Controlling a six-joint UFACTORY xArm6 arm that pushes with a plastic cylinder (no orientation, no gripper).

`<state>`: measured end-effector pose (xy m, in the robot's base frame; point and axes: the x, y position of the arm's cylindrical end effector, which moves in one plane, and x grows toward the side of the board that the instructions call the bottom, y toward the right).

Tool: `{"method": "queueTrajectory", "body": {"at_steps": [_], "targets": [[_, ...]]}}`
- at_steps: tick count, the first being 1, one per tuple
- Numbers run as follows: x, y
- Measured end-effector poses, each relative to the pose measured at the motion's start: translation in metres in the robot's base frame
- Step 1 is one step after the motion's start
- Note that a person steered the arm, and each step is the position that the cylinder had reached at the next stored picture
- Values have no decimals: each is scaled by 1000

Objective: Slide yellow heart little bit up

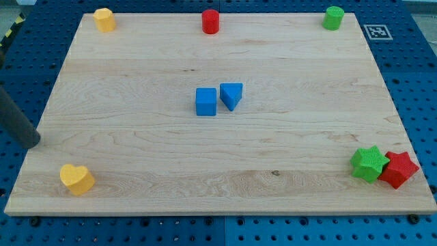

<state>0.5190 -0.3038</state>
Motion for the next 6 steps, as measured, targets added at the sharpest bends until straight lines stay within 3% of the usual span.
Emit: {"method": "queueTrajectory", "body": {"at_steps": [1, 3, 4, 6], "targets": [[1, 0], [91, 12], [95, 13], [69, 106]]}}
